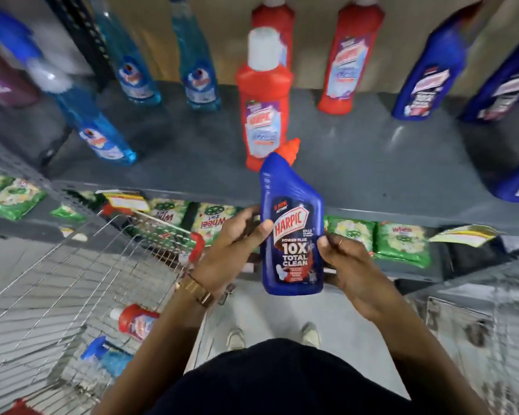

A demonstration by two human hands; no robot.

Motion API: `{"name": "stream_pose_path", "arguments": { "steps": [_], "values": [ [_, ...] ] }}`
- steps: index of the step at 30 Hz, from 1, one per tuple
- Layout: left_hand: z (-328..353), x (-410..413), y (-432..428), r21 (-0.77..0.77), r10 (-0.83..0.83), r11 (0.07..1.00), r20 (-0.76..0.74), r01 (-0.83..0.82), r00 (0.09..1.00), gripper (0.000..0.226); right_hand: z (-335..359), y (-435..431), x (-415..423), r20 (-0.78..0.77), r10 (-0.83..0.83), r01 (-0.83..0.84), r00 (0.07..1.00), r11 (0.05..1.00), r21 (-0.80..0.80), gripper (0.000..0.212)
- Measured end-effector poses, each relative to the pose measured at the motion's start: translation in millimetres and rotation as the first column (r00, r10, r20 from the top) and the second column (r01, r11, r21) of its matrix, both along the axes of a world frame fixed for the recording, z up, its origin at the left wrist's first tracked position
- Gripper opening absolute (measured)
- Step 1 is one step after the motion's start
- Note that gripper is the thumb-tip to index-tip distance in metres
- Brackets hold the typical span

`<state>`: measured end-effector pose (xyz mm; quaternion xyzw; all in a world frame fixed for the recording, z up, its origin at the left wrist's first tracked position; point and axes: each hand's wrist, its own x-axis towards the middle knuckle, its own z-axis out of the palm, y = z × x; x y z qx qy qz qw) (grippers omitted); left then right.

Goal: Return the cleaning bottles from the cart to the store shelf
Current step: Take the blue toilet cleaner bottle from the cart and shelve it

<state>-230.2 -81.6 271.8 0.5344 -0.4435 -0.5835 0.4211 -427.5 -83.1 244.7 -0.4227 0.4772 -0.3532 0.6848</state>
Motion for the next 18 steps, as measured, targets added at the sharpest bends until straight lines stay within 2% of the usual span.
{"name": "stream_pose_path", "arguments": {
  "steps": [9, 13, 18],
  "values": [
    [0, -131, -96, -0.284, -0.213, 0.938, -0.027, 0.197, 0.977, 0.030, -1, -71, -121, 0.053, -0.206, 0.211, 0.977, 0.917, -0.339, 0.026],
    [-6, -192, -139, -0.345, -0.252, 0.910, -0.025, 0.228, 0.967, 0.034, -12, -107, -171, 0.070, -0.267, 0.272, 0.961, 0.881, -0.388, 0.035],
    [-23, -237, -165, -0.383, -0.254, 0.898, -0.047, 0.217, 0.966, 0.039, -28, -137, -214, -0.001, -0.346, 0.309, 0.938, 0.840, -0.447, 0.033]
  ]
}}
